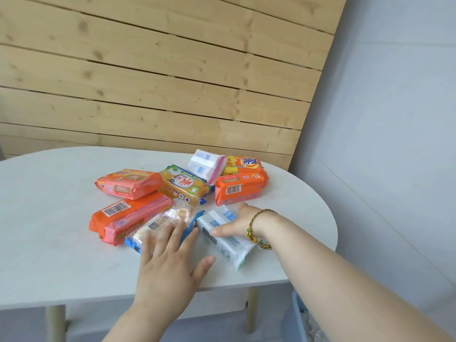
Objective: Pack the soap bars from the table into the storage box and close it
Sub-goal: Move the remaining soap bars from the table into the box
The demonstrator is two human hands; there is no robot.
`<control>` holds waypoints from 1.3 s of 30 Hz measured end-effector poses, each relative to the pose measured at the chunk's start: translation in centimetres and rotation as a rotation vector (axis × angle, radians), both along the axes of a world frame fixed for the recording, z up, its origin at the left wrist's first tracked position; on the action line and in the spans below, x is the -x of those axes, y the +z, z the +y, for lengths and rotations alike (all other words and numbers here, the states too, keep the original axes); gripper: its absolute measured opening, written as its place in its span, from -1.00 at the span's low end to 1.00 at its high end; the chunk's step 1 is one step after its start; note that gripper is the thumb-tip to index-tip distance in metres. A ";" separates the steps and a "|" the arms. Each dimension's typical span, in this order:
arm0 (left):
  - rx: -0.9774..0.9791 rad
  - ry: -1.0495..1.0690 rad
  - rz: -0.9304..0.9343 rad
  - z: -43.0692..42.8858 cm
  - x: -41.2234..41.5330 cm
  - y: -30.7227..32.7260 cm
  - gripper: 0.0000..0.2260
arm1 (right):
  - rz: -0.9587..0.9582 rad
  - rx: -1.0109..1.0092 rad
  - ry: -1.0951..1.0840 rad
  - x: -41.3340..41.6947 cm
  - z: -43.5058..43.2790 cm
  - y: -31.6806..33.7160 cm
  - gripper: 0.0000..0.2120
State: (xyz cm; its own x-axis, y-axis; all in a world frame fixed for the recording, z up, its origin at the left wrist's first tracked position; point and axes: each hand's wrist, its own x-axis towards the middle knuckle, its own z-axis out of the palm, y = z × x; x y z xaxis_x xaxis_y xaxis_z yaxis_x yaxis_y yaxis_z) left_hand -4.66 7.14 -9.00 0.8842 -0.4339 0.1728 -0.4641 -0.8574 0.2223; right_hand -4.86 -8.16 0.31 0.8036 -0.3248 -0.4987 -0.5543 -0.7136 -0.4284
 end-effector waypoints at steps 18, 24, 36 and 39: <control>-0.119 -0.094 0.064 0.9 -0.6 0.9 -0.51 | 0.159 0.058 -0.002 -1.0 0.3 -0.2 -0.38; 0.087 -0.063 0.102 0.8 -0.3 1.7 -0.24 | 0.039 0.191 0.002 -0.6 0.0 -1.0 -0.12; 0.491 -0.309 0.064 -2.9 2.5 2.7 -0.42 | -0.242 -0.182 -0.020 4.2 -5.0 0.1 -0.70; 0.624 -0.436 0.137 -5.0 4.4 2.7 -0.47 | -0.293 -0.187 -0.012 6.9 -8.1 1.3 -0.69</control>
State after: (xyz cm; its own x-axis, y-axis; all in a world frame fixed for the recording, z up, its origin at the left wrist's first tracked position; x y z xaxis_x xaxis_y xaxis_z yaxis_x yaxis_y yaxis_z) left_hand -9.06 2.13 -6.32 0.6867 -0.6065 0.4008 -0.6645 -0.3002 0.6843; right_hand -11.77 -16.29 1.63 0.9182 -0.2599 -0.2990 -0.3962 -0.6020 -0.6933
